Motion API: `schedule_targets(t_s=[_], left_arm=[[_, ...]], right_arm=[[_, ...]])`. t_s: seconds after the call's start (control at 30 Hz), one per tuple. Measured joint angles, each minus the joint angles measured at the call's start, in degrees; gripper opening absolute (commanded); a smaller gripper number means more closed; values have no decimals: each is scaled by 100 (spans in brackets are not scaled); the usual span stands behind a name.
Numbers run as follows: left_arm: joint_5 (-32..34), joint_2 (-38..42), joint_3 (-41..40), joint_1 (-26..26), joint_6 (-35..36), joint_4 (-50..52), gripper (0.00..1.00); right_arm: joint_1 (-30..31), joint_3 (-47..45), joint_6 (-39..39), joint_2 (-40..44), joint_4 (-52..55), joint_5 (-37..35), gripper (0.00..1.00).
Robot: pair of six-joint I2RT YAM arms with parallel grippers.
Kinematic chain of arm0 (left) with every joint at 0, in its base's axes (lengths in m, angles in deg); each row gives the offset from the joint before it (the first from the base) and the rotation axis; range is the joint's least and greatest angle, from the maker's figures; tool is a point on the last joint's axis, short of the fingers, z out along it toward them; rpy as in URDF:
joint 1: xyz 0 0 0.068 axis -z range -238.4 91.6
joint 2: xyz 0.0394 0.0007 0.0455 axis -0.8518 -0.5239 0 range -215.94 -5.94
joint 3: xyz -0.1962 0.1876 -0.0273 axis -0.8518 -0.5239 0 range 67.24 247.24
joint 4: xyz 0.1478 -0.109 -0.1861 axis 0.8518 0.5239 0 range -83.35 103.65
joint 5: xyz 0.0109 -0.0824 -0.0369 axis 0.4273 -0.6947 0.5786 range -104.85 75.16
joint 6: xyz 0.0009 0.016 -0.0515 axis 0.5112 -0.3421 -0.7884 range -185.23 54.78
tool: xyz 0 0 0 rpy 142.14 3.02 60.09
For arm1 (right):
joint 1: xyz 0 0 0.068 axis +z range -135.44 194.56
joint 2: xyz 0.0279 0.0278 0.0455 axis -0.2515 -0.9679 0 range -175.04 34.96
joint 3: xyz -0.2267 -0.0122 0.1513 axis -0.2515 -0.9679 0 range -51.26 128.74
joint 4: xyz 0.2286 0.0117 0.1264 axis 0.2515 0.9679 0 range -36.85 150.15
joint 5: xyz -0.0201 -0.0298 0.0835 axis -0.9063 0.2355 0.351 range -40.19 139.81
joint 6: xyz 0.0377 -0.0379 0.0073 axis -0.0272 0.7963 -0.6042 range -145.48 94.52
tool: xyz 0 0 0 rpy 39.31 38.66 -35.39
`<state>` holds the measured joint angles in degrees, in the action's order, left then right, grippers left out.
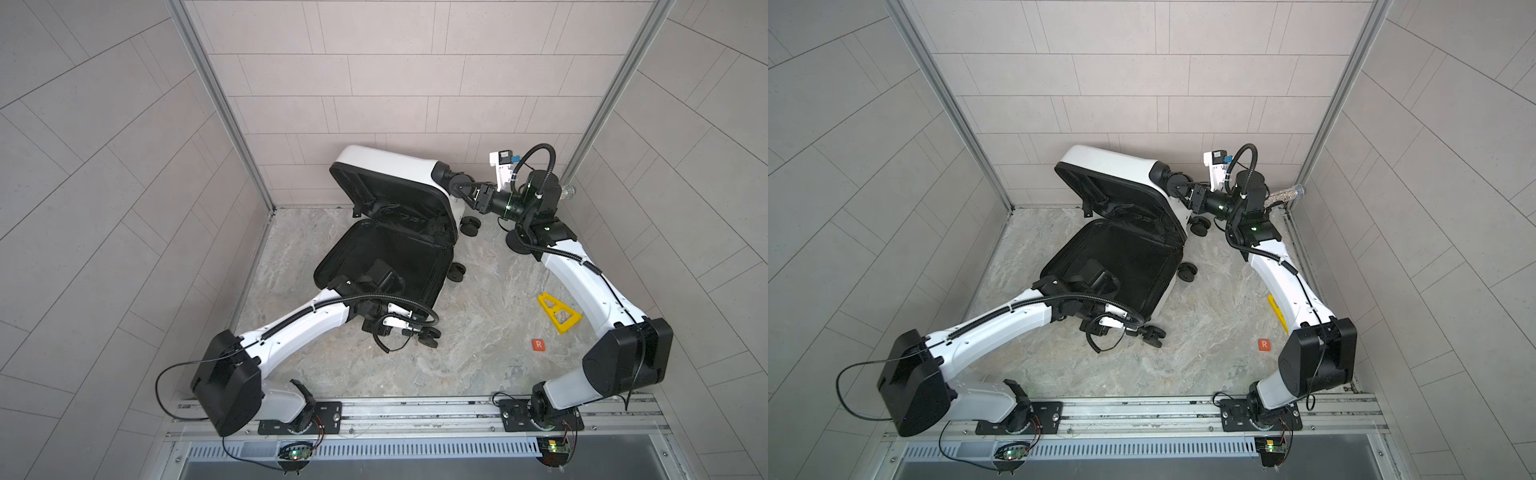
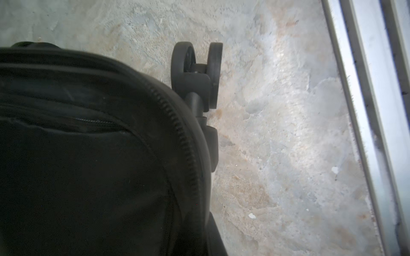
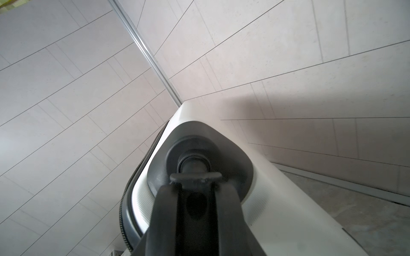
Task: Open the suitcase zippers
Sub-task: Open the suitcase at the center of the board.
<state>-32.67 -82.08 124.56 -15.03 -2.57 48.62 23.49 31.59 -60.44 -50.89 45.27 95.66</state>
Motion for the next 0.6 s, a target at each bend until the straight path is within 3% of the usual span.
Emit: schedule_targets(t_s=[0.33,0.6], left_arm=[[389,1134,-949,1244,-1838,-621,0],[890,1137,-1010,2118,-2900,-1069,0]], right_arm=[[17,627,-212,-413,142,-892,0],[197,876,-284,-763,151,-1615,0]])
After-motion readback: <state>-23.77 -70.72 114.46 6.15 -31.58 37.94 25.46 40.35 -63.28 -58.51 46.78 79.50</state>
